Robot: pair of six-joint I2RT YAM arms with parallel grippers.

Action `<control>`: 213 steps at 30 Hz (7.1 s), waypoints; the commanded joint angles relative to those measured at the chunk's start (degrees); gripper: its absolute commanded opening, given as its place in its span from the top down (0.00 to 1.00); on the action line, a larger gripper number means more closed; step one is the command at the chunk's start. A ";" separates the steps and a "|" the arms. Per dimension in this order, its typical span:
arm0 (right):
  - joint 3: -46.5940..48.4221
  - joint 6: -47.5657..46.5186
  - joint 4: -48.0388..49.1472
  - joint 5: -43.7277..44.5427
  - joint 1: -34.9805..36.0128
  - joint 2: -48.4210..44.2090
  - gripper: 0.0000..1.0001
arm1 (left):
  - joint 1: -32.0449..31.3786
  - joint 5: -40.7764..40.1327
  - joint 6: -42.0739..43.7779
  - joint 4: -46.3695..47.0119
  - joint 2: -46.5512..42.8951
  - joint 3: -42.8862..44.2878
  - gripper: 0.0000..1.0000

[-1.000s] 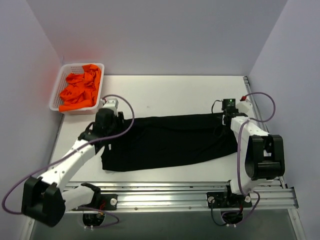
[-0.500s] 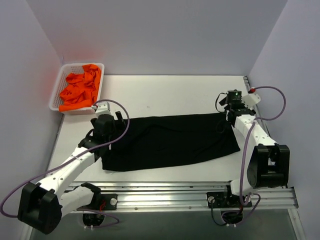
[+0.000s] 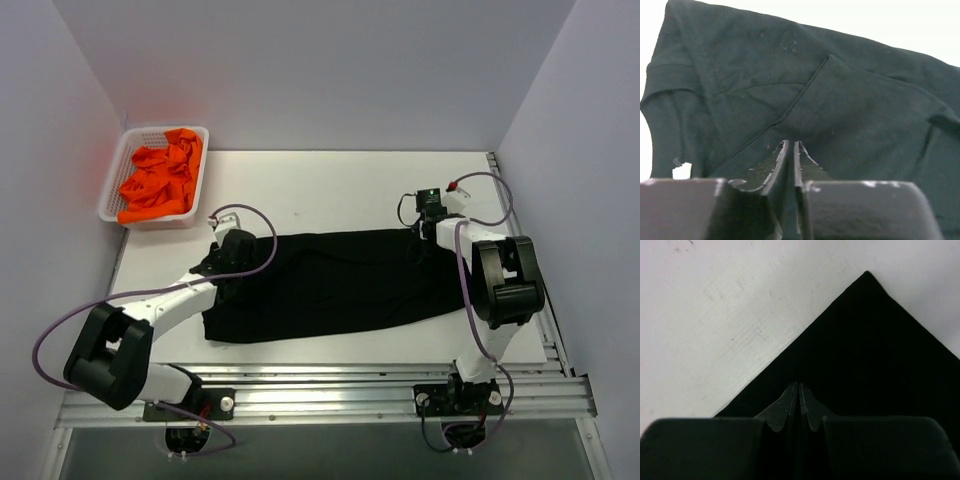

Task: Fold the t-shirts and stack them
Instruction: Fold the tshirt

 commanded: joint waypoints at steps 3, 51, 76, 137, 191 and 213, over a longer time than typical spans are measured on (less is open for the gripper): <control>1.20 0.40 2.18 -1.64 0.29 4.46 1.00 | -0.38 2.01 -1.51 1.41 11.17 8.19 0.92; 23.13 48.07 -61.36 51.25 64.12 -5.64 0.07 | 9.20 32.27 17.04 -22.06 47.25 92.82 0.06; 59.79 -18.14 -3.44 -9.62 22.18 35.30 0.17 | 14.65 23.12 13.78 -2.28 15.40 32.21 0.06; 71.40 -13.21 1.40 -25.72 3.02 52.62 0.00 | 12.63 24.44 12.38 3.70 24.81 30.98 0.06; -29.49 28.10 -15.92 17.61 46.88 -45.10 0.02 | -21.38 11.52 -15.31 -3.78 -18.97 -19.47 0.49; -26.59 27.05 -29.44 19.37 46.88 -50.65 0.01 | -39.31 -1.04 -25.15 -10.35 -16.15 -13.32 0.75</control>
